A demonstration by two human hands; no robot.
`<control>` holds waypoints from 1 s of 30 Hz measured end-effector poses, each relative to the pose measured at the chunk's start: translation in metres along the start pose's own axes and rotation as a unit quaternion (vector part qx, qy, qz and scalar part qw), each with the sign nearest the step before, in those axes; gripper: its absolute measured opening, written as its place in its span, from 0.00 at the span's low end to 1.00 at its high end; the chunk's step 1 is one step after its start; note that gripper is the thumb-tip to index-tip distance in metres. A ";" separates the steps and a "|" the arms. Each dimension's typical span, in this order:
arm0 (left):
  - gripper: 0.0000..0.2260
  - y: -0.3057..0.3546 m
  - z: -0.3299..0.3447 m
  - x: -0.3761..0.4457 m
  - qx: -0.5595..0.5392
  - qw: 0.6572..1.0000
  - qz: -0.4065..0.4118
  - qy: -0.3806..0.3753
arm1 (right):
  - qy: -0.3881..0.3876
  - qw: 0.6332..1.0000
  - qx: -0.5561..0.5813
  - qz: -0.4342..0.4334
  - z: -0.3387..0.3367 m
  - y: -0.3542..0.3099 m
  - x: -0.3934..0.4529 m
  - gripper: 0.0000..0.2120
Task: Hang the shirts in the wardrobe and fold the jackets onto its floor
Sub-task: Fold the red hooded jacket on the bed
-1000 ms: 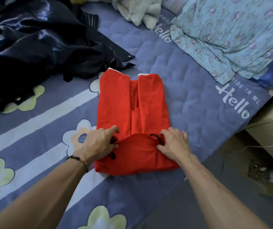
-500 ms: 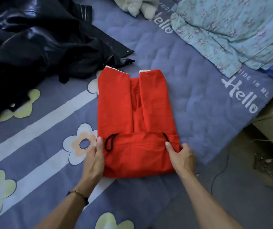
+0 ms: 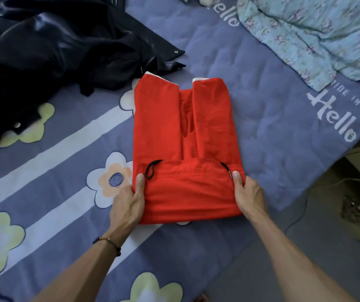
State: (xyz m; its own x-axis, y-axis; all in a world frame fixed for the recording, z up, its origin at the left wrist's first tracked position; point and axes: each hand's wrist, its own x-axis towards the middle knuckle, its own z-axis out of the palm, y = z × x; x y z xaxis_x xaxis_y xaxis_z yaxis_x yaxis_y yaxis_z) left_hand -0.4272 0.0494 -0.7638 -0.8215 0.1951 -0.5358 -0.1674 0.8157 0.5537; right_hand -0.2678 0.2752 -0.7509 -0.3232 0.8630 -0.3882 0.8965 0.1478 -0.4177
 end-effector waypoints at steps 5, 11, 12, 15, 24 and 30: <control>0.18 0.005 -0.009 0.008 -0.029 0.999 -0.005 0.035 | 0.003 0.997 -0.059 0.040 0.001 -0.004 0.005 0.27; 0.20 0.016 -0.009 -0.001 0.164 0.917 0.336 0.138 | 0.232 0.966 -0.036 -0.109 0.008 -0.011 -0.017 0.14; 0.20 0.015 -0.004 -0.002 0.233 0.881 0.400 0.096 | 0.242 0.950 -0.038 -0.195 0.010 -0.015 -0.030 0.18; 0.26 0.020 0.003 -0.001 0.356 0.867 0.340 -0.079 | 0.035 0.891 -0.159 -0.424 0.024 -0.011 -0.073 0.40; 0.23 0.037 -0.002 0.007 0.402 0.860 0.295 -0.111 | -0.007 0.875 -0.303 -0.376 0.053 -0.023 -0.059 0.24; 0.22 0.061 0.006 -0.021 0.396 0.793 0.462 -0.006 | -0.079 0.822 -0.293 -0.481 -0.017 0.043 -0.064 0.28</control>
State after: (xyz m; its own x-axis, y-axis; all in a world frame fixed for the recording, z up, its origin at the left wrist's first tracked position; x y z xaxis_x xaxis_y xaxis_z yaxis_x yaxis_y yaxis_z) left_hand -0.4164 0.0987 -0.7226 -0.3871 0.9109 -0.1432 0.9029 0.4059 0.1415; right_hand -0.2039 0.2347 -0.7303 -0.9621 0.1437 -0.2317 0.1800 0.9731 -0.1438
